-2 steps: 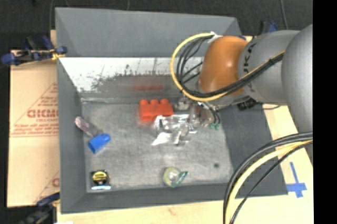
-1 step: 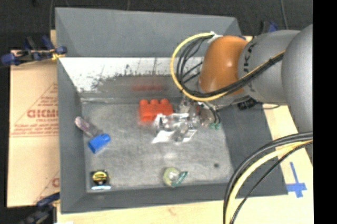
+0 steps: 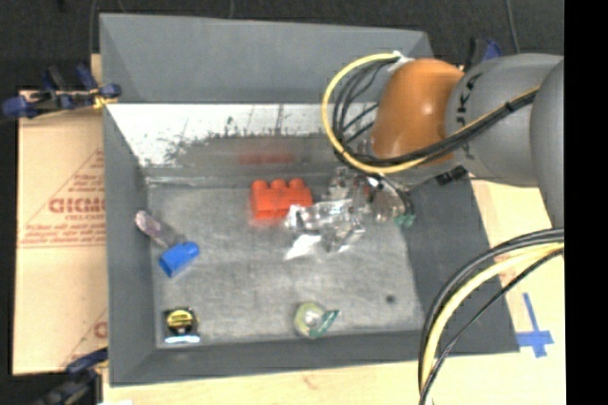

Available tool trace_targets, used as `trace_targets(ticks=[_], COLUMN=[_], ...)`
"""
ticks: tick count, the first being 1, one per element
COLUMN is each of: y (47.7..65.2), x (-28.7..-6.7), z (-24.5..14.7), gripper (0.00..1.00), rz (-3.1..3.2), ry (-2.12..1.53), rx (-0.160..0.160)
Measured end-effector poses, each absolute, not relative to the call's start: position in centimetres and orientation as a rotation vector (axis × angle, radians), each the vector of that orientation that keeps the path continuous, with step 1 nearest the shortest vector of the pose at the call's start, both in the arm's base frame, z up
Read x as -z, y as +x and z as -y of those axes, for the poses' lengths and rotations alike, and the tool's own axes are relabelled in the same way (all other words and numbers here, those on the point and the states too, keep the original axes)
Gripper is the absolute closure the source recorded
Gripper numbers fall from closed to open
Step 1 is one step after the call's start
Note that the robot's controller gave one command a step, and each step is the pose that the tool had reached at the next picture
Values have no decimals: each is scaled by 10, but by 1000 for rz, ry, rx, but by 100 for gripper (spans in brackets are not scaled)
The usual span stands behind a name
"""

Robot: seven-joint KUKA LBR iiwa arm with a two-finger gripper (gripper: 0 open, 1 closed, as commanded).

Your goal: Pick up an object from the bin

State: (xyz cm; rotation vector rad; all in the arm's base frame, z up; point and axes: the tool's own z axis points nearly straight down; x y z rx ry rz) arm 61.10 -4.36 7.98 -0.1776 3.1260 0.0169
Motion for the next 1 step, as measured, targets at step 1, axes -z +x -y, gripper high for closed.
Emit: trace_targets(ticks=[1], y=[609], x=[-219], z=[33], gripper=[100], rz=[-3125], ry=[-216], rx=[5])
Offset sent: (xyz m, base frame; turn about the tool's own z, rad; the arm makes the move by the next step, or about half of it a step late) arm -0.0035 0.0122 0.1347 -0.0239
